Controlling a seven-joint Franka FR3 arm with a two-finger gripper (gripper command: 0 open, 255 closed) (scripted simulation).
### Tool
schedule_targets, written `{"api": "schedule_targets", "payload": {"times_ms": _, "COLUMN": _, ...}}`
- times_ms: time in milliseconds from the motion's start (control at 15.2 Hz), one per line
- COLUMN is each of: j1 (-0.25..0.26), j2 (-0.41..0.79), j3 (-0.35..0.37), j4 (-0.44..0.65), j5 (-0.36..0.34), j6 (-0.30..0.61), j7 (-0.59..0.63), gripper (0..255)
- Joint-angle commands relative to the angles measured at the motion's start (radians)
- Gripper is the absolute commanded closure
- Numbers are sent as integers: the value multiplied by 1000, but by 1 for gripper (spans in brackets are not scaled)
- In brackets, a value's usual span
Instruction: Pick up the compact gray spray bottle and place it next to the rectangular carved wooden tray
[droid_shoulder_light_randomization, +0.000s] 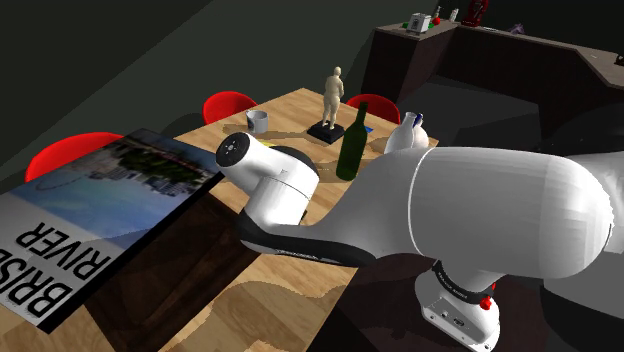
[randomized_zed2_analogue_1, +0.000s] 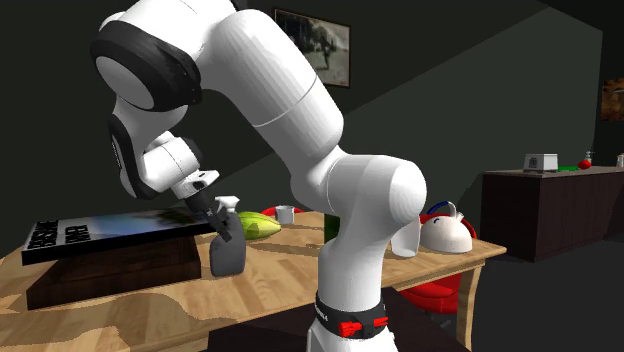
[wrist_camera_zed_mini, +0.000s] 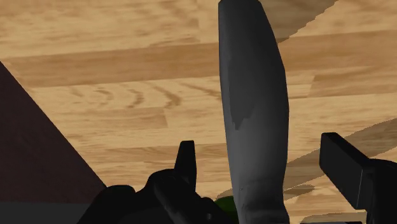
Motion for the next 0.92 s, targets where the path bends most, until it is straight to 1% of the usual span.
{"api": "schedule_targets", "payload": {"times_ms": 0, "j1": 0, "j2": 0, "j3": 0, "j4": 0, "j5": 0, "j6": 0, "j7": 0, "gripper": 0}}
{"api": "schedule_targets", "payload": {"times_ms": 198, "j1": 0, "j2": 0, "j3": 0, "j4": 0, "j5": 0, "j6": 0, "j7": 0, "gripper": 0}}
{"api": "schedule_targets", "payload": {"times_ms": 462, "j1": 61, "j2": 17, "j3": -77, "j4": 74, "j5": -40, "j6": -120, "j7": 24, "gripper": 0}}
{"api": "schedule_targets", "payload": {"times_ms": 858, "j1": 62, "j2": 17, "j3": -77, "j4": 74, "j5": -40, "j6": -120, "j7": 23, "gripper": 0}}
